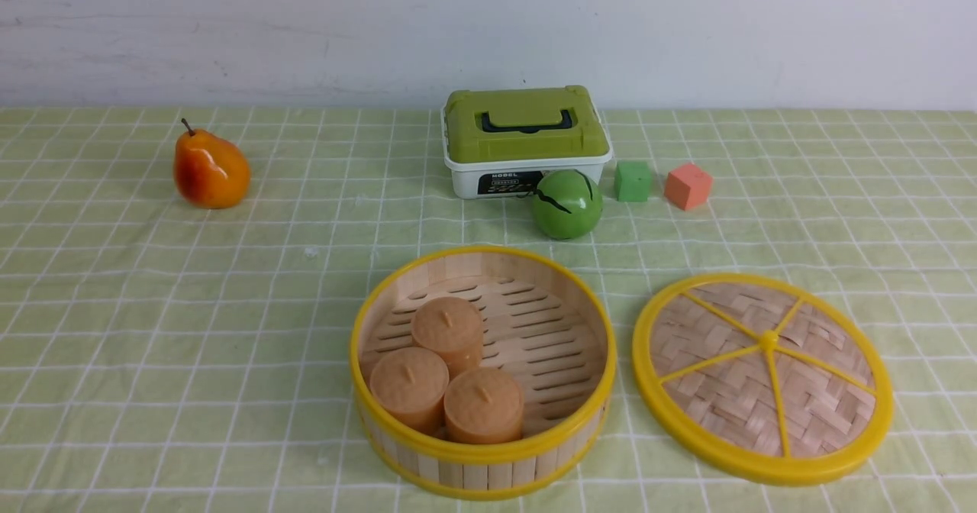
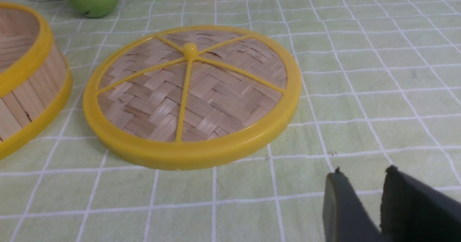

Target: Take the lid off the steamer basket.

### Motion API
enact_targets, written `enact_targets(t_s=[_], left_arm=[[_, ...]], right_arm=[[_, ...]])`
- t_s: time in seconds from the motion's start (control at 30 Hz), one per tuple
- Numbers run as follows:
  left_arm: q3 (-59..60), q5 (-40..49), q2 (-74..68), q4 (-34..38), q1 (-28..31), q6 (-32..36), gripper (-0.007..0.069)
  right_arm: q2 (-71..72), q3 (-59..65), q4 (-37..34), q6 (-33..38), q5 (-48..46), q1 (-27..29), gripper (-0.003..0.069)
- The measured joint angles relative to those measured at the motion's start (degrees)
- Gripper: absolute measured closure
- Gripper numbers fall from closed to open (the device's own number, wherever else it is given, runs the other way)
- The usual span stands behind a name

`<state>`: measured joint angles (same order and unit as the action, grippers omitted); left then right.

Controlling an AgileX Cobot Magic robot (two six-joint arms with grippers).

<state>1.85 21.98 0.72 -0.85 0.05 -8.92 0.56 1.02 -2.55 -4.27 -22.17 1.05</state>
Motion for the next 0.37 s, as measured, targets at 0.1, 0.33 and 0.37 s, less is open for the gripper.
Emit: enact_targets(t_s=[0.1, 0.33, 0.37], left_arm=[[0.0, 0.0, 0.0, 0.0, 0.0, 0.0, 0.0386], [0.0, 0.0, 0.0, 0.0, 0.0, 0.0, 0.0386], [0.0, 0.0, 0.0, 0.0, 0.0, 0.0, 0.0386]], right_arm=[[0.0, 0.0, 0.0, 0.0, 0.0, 0.0, 0.0504], [0.0, 0.0, 0.0, 0.0, 0.0, 0.0, 0.0494], [0.0, 0.0, 0.0, 0.0, 0.0, 0.0, 0.0491]])
